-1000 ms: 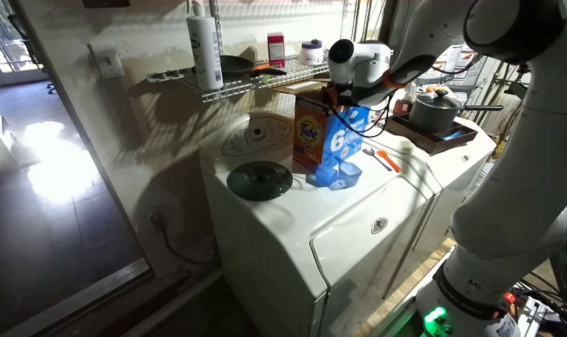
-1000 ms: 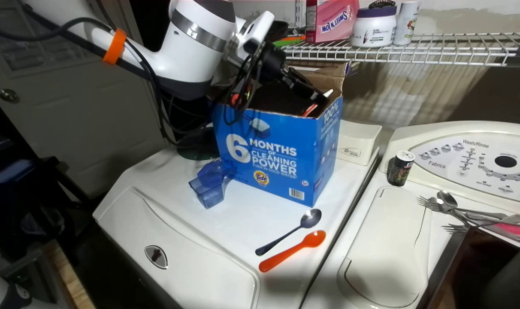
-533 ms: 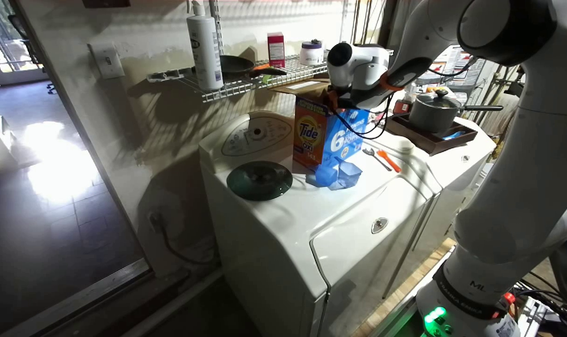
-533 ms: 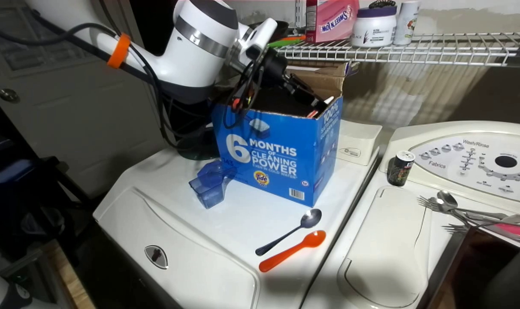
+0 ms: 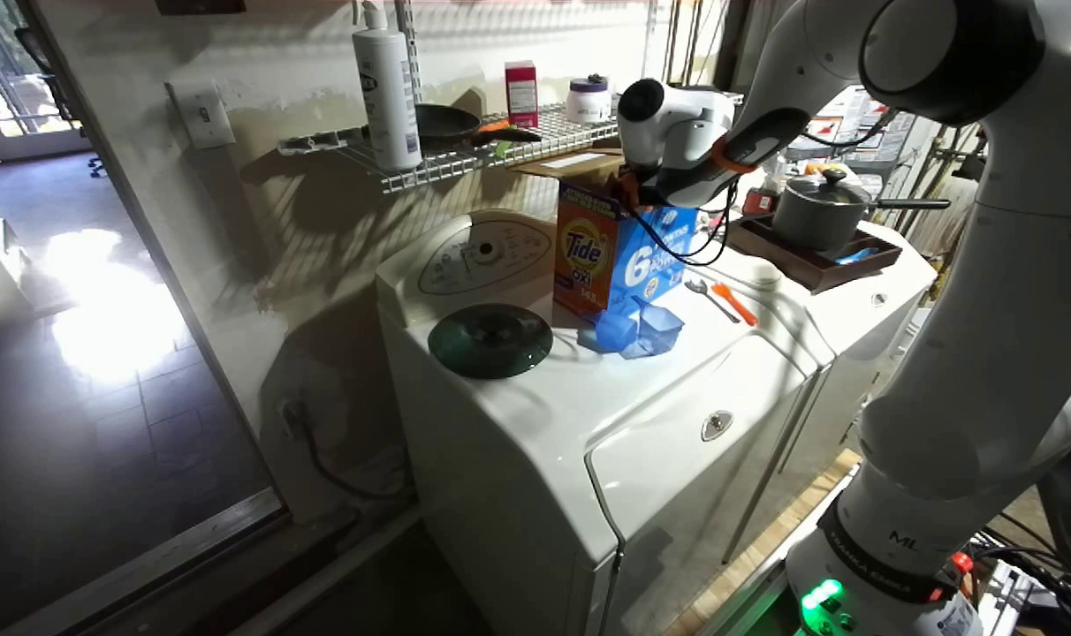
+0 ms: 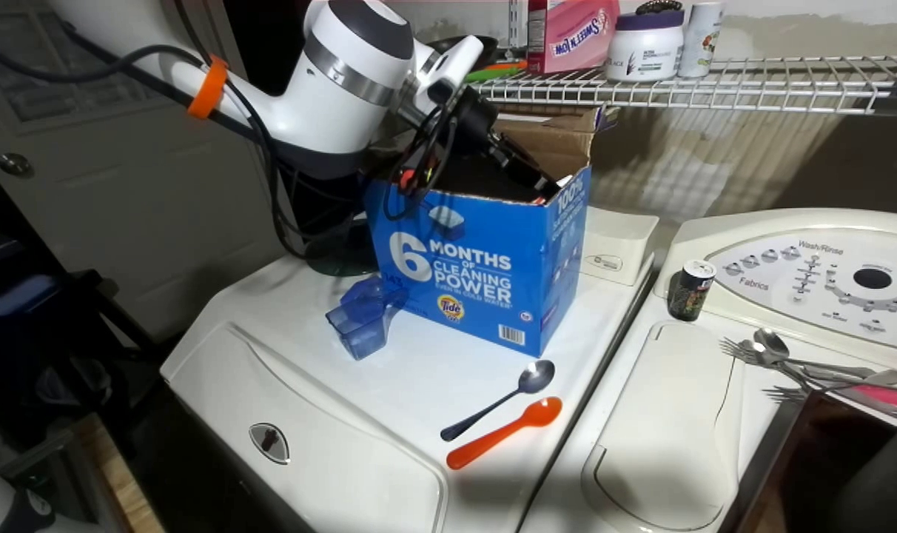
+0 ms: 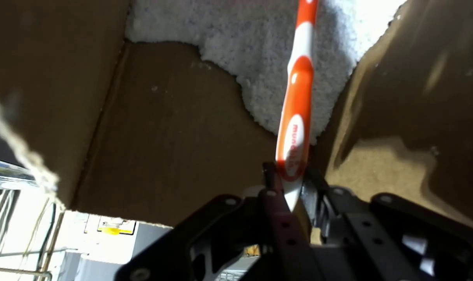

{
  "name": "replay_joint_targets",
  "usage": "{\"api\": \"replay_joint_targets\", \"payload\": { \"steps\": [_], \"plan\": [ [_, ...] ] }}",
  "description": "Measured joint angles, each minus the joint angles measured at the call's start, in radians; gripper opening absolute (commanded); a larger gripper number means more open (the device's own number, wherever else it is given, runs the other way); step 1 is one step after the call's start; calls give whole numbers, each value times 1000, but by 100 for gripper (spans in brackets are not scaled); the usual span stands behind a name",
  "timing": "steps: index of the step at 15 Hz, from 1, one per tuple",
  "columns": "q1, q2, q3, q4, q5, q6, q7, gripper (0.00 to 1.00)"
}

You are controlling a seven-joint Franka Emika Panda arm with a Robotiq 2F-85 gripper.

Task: Use the pink and white spoon to some of the contents of the blue box into the blue cup on the right

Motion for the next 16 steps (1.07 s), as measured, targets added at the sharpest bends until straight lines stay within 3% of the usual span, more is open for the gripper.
{"api": "replay_joint_targets", "payload": {
  "steps": [15,16],
  "plan": [
    [16,10,-7,0,93,-40,-134,5],
    [18,10,-8,0,93,-39,-138,19]
  ]
}}
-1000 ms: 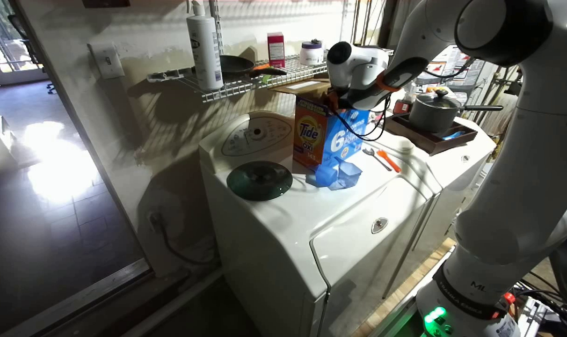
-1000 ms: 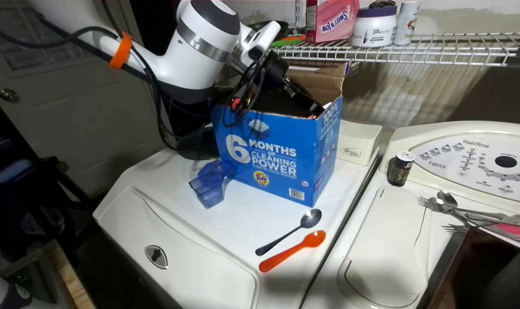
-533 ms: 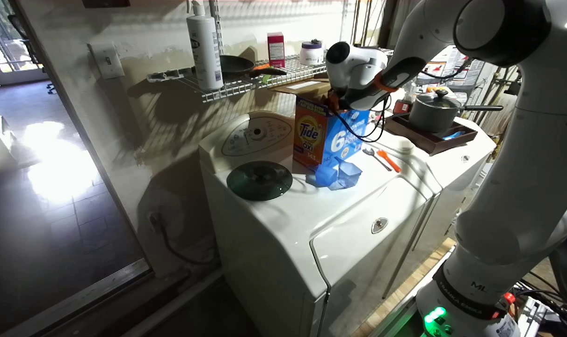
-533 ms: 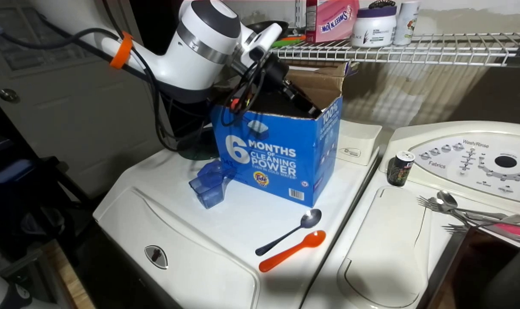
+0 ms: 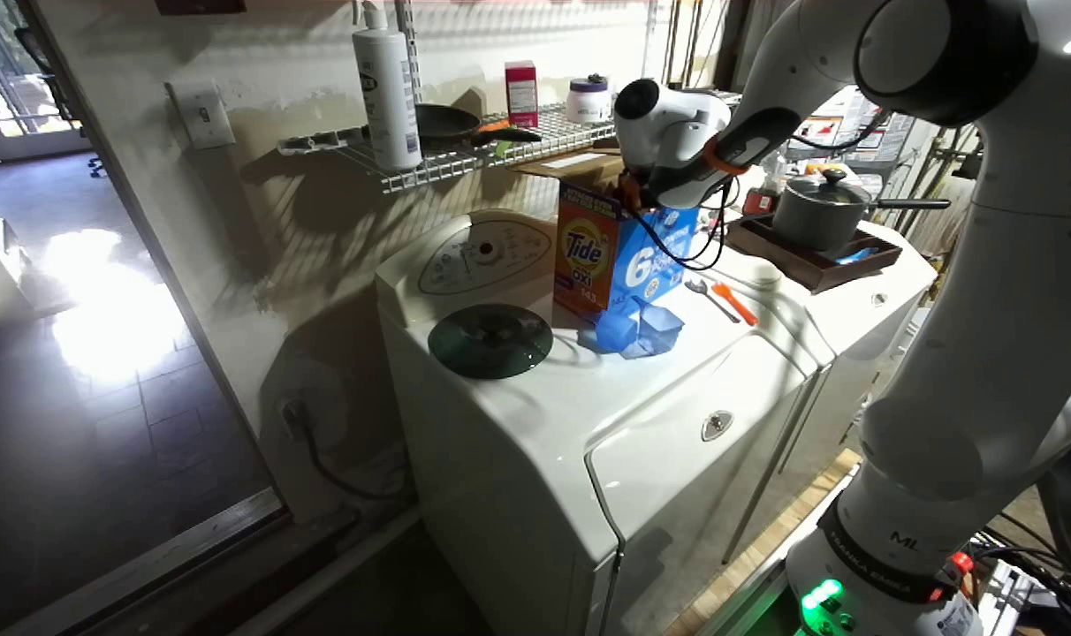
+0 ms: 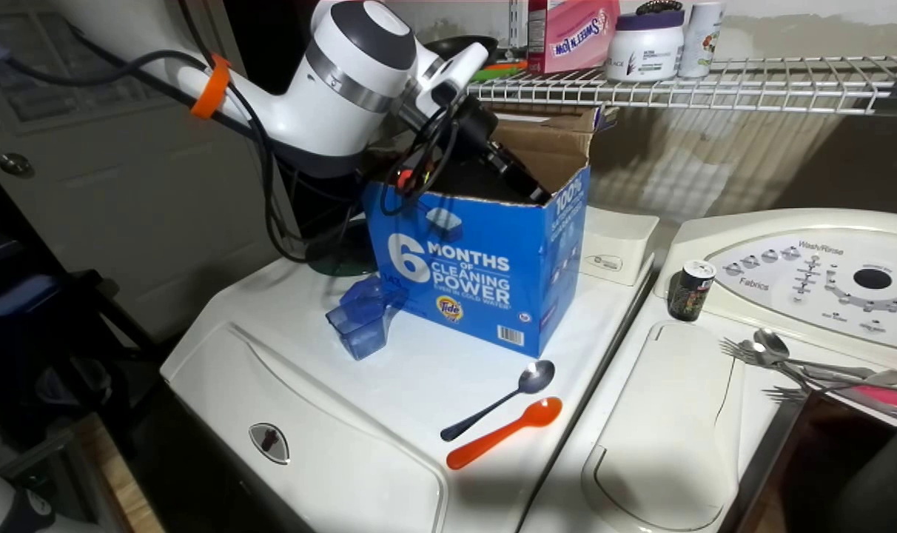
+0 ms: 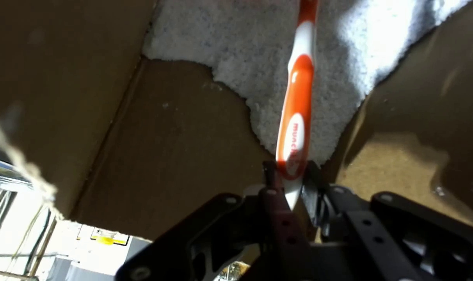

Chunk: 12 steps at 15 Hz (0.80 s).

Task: Use the pink and white spoon to some of the contents of the blue box into the blue cup on the right

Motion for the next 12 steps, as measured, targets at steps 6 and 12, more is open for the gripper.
{"api": "replay_joint_targets", "payload": {
  "steps": [6,12],
  "plan": [
    [5,1,-5,0,-1,13,-20,5],
    [7,3,-18,9,74,-34,-50,5]
  ]
}}
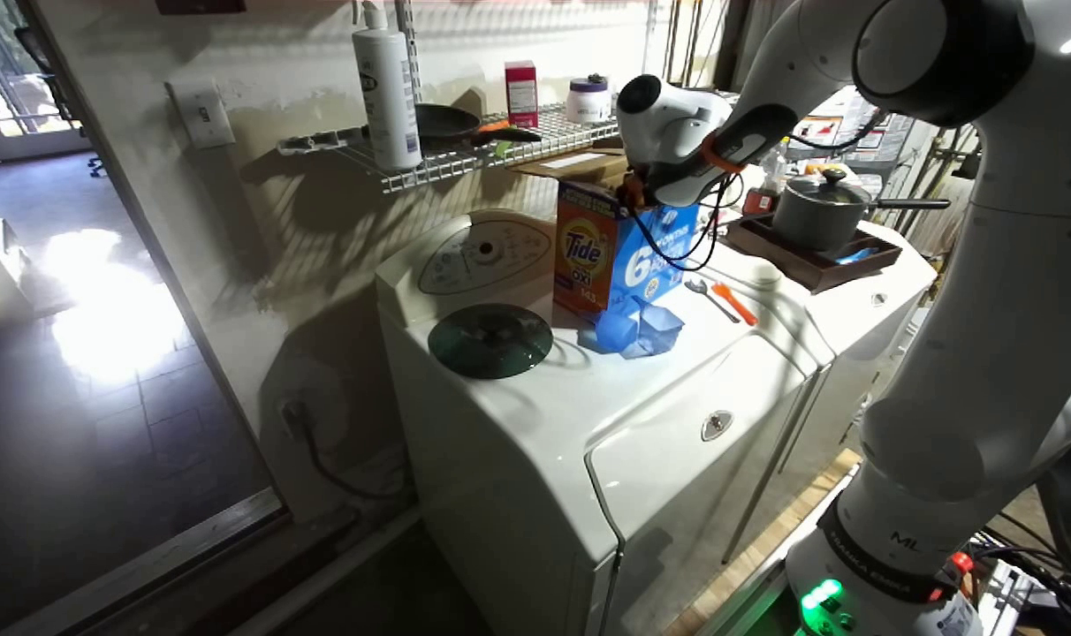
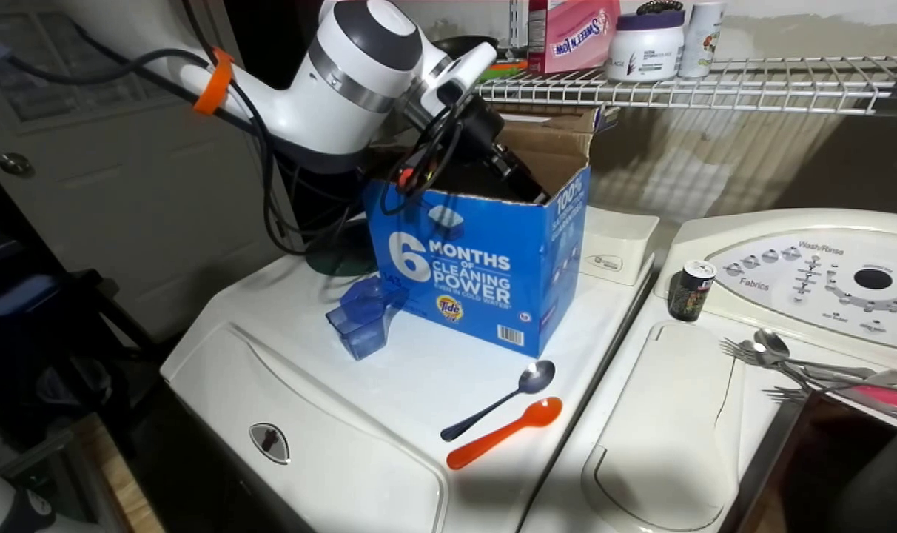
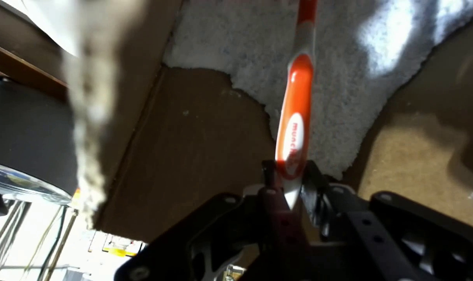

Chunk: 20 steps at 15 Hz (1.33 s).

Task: Use the pink and white spoon to some of the contents of the blue box into the blue cup on the right

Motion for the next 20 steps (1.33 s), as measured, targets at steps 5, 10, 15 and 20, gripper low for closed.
{"api": "replay_joint_targets", "payload": {
  "steps": [5,10,15,20],
  "plan": [
    [0,5,-5,1,100,-13,-52,5],
    [-1,27,-15,20,283,-27,-163,5],
    [13,55,-26,61,373,-115,-210,5],
    [32,89,-31,108,404,-207,-253,5]
  ]
}}
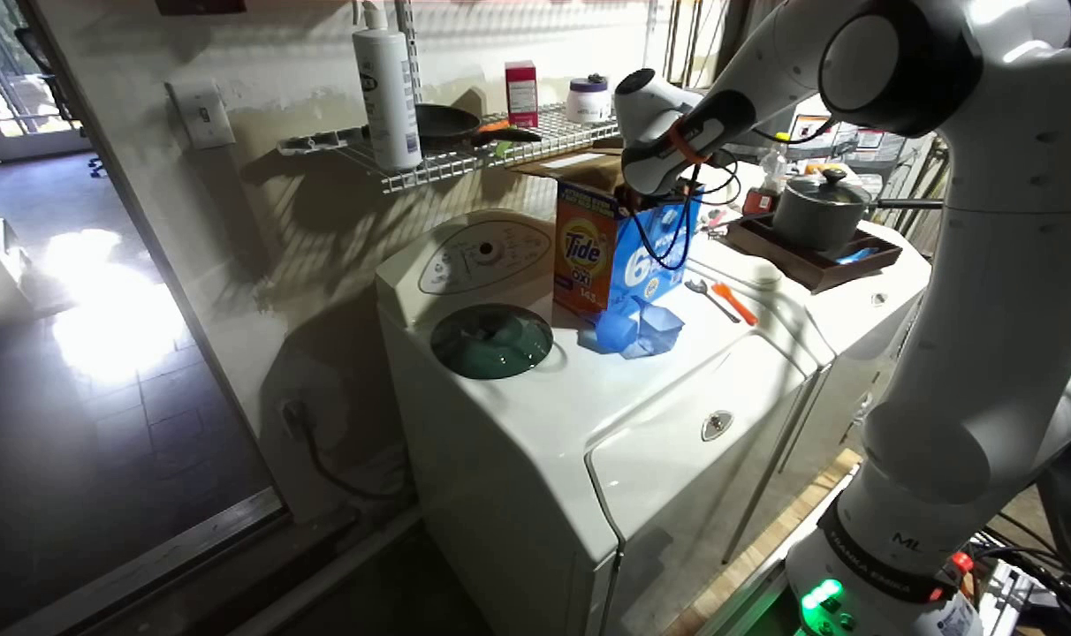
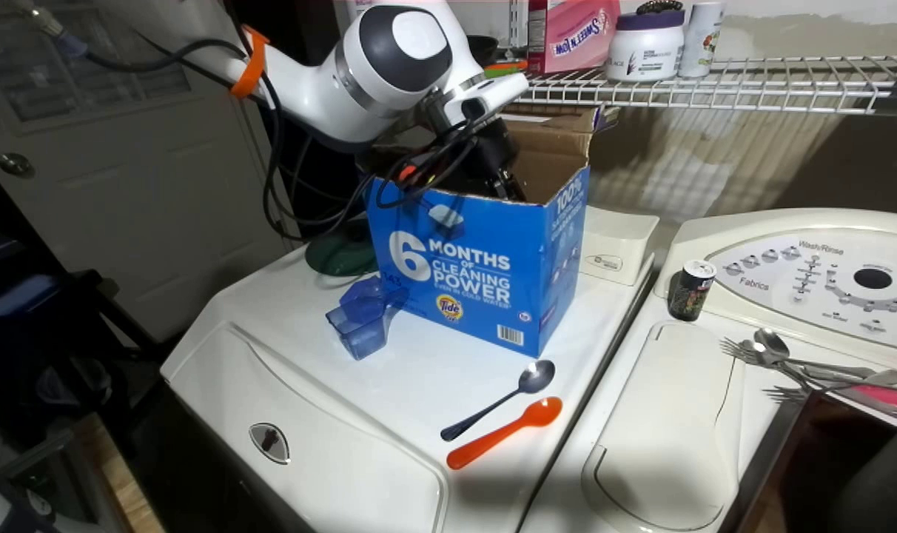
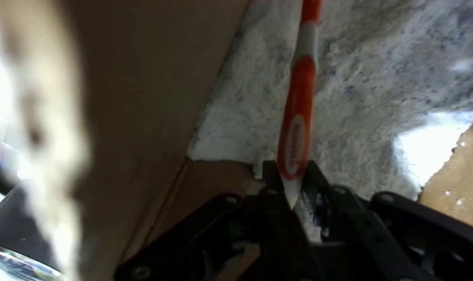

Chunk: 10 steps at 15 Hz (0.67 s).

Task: Use the pink and white spoon to some of the contents of the blue box into the blue cup on the right

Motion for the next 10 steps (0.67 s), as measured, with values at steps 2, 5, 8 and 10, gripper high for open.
{"api": "replay_joint_targets", "payload": {
  "steps": [2,5,8,10],
  "plan": [
    [4,12,-2,16,13,-26,-18,5],
    [9,29,-4,37,29,-51,-40,5],
    [15,46,-7,53,40,-66,-51,5],
    [22,53,-10,61,41,-72,-54,5]
  ]
}}
